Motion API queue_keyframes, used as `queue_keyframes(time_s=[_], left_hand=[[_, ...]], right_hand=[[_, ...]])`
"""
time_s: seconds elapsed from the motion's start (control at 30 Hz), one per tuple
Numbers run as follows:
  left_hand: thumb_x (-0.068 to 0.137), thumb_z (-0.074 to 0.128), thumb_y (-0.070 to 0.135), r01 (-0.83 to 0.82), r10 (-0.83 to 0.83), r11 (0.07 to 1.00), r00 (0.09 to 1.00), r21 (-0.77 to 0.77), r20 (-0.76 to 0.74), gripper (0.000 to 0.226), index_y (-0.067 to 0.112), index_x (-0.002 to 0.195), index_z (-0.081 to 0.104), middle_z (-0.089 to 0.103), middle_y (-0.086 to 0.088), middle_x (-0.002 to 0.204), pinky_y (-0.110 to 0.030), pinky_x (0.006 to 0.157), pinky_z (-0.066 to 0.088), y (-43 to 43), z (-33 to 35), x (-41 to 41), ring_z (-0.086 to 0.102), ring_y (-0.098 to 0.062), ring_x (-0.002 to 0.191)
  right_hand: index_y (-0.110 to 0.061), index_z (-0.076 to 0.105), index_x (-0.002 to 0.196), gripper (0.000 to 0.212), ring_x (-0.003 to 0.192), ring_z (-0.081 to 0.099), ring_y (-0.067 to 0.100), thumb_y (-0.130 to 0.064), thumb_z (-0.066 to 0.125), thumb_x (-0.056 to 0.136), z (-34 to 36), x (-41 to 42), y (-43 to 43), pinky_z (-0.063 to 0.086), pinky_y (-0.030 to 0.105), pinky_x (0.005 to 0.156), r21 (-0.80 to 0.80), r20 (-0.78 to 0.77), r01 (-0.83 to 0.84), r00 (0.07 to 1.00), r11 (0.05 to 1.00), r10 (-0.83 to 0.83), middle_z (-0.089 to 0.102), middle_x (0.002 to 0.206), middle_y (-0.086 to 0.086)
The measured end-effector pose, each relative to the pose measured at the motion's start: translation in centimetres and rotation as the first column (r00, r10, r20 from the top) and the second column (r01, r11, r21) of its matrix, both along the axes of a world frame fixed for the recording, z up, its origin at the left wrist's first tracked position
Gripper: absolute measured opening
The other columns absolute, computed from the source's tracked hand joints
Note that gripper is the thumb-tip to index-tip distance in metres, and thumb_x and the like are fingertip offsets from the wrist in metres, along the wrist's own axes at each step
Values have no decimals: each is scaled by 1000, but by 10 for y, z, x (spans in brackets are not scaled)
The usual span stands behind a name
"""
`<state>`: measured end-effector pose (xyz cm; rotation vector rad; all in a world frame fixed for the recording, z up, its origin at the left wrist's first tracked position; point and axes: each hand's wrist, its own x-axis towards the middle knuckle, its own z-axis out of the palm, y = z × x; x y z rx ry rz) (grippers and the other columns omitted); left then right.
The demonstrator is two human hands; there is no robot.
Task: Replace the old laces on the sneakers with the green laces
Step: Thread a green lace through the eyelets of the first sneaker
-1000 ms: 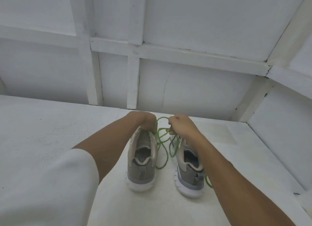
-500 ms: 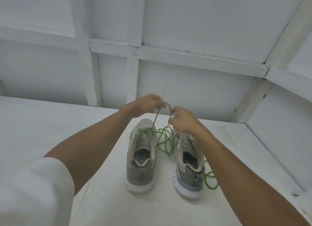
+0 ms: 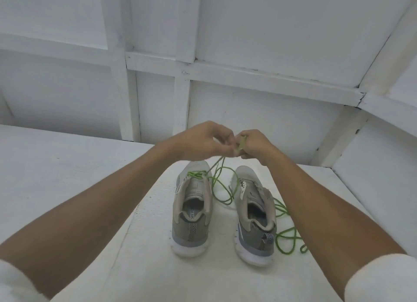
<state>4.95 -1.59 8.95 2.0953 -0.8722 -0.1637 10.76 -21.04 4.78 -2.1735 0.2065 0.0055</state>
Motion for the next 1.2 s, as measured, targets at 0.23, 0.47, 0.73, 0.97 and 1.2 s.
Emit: queue_keyframes(time_s=[0.23, 0.47, 0.73, 0.97, 1.2], left_hand=[[80, 76, 31, 62, -64, 995, 998, 83, 19, 11, 33, 73, 68, 63, 12, 88, -18, 77, 38, 17, -49, -45, 57, 0, 88], [85, 61, 44, 3, -167, 892, 932, 451, 323, 19, 30, 91, 72, 48, 13, 127, -43, 113, 14, 15, -92, -81, 19, -10, 138], [89, 38, 60, -76, -151, 811, 931, 580, 333, 45, 39, 118, 65, 9, 13, 160, -58, 114, -11, 15, -105, -85, -29, -21, 144], [94, 46, 48, -517, 503, 854, 850, 61, 154, 34, 30, 116, 65, 56, 8, 132, -34, 101, 35, 39, -111, -25, 43, -13, 126], [90, 56, 52, -587, 606, 795, 778, 151, -165, 37, 25, 114, 64, 65, 7, 105, -26, 80, 46, 36, -132, -2, 58, -13, 97]], right_hand=[[-4, 62, 101, 15, 73, 67, 27, -8, 49, 97, 4, 9, -10, 57, 27, 58, 323, -53, 83, 996, 943, -70, 65, 90, 14], [0, 54, 106, 12, 72, 65, 24, -5, 48, 97, 34, 20, -24, 55, 29, 60, 453, -7, 97, 994, 886, -106, 58, 95, 14], [-5, 51, 112, 16, 53, 42, 11, -14, 45, 100, 71, 24, -28, 29, 20, 40, 344, 84, 142, 980, 928, -181, 71, 92, 5], [-6, 65, 95, 12, 54, 40, 10, -15, 56, 96, 44, 17, 5, 33, 18, 43, 287, 130, -15, 991, 958, -24, 63, 78, 6], [-12, 69, 86, 7, 58, 47, 5, -14, 63, 89, -6, -1, 50, 35, 18, 51, 69, 57, -149, 988, 986, 145, 63, 72, -4]])
